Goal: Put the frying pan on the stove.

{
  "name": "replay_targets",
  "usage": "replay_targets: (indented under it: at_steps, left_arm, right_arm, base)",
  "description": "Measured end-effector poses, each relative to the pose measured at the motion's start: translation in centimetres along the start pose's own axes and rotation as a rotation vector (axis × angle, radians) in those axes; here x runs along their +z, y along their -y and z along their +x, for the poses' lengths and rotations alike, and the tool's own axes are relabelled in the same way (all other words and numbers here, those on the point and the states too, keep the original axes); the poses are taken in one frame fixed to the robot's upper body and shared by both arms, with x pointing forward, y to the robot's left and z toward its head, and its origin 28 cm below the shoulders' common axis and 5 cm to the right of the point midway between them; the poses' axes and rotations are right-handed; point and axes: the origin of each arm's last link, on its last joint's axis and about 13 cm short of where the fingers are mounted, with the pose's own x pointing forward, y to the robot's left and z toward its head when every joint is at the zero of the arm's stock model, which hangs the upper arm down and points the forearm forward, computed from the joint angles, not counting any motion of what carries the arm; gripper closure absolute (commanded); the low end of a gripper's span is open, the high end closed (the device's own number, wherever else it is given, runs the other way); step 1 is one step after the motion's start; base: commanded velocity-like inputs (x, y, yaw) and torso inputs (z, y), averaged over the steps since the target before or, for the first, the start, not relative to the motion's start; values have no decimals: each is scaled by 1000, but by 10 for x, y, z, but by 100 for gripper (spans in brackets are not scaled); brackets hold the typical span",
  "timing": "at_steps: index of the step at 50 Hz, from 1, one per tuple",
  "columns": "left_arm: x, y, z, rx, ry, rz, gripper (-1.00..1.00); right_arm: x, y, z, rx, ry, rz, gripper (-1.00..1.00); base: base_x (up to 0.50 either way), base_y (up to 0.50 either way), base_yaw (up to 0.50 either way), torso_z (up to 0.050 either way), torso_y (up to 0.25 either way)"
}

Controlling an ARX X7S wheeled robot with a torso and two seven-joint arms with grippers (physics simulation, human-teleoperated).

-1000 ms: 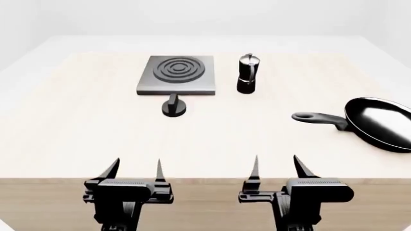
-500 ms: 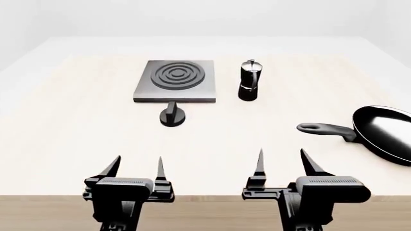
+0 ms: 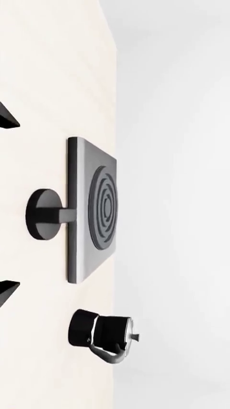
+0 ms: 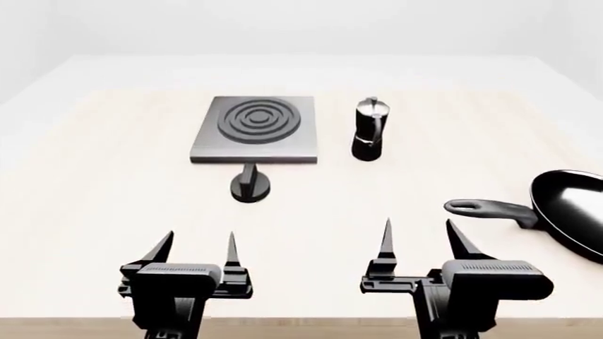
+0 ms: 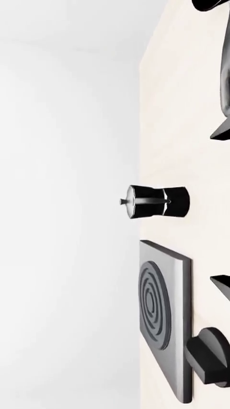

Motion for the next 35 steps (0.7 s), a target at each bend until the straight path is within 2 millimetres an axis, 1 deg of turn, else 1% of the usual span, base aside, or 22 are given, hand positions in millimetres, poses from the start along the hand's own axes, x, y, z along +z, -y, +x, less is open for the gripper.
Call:
replay_targets:
  at_steps: [19,35]
  left_arm:
    - [4,-1,-2,-2,9,-2,-100]
    - [5,1,-2,-8,11,-4,-100]
  right_arm:
    - [3,-1,0,4,2,0,-100]
    - [2,-1,-1,7,-1,5,-100]
  base:
    - [186,0,0,0,0]
    - [199,0,0,0,0]
